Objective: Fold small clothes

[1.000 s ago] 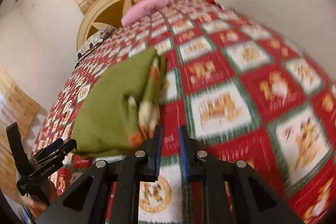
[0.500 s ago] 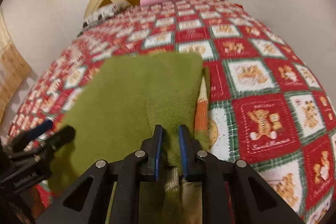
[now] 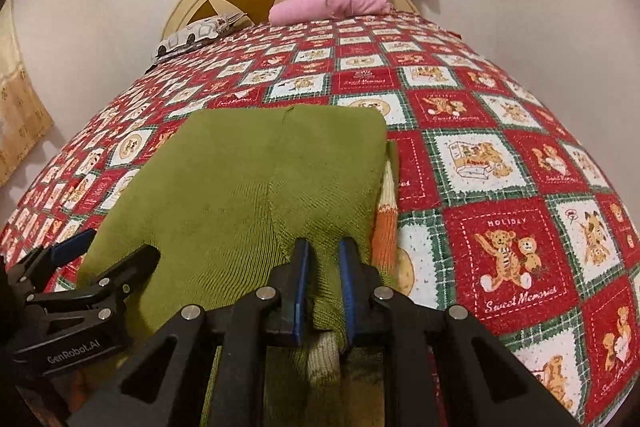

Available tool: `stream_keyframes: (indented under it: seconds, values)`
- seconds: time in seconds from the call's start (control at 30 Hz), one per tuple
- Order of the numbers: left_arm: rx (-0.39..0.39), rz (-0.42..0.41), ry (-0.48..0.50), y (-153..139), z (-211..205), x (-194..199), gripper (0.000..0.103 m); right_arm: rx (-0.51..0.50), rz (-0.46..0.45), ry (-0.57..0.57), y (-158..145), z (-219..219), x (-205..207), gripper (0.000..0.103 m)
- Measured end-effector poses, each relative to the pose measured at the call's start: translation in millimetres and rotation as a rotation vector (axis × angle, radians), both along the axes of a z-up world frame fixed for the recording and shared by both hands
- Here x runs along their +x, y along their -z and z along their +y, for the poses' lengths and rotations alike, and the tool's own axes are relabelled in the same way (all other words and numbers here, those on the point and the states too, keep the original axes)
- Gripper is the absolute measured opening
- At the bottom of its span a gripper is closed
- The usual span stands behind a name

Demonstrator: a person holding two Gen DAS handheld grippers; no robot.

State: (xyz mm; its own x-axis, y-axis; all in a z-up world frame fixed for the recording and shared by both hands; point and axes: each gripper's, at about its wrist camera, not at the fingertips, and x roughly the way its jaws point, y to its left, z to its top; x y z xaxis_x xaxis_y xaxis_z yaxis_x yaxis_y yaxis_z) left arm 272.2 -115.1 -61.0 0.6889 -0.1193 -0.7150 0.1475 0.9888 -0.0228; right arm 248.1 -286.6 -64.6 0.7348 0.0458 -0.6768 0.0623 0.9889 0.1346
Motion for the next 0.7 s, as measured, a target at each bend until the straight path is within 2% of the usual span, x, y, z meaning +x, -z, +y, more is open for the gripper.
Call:
stream_keyframes:
  seconds: [0.1,0.2,0.37,0.53,0.7]
  values:
    - [-0.022,0.010,-0.007,2,4,1,0.103,-0.009,-0.002,0.000,-1,1,0,0.015]
    - [-0.009,0.010,-0.006,0,5,0,0.103,-0.006,0.026,0.012,-6,1,0,0.016]
    - [0.003,0.003,0.021,-6,8,-13,0.103,0.149,-0.062,0.100,-25,-10,-45,0.020]
    - [0.007,-0.007,0.034,-10,9,-28,0.102,0.151,-0.053,0.180,-16,-22,-78,0.023]
    - [-0.009,0.013,0.057,-13,9,-40,0.098,0.261,-0.036,0.227,-2,-38,-97,0.023]
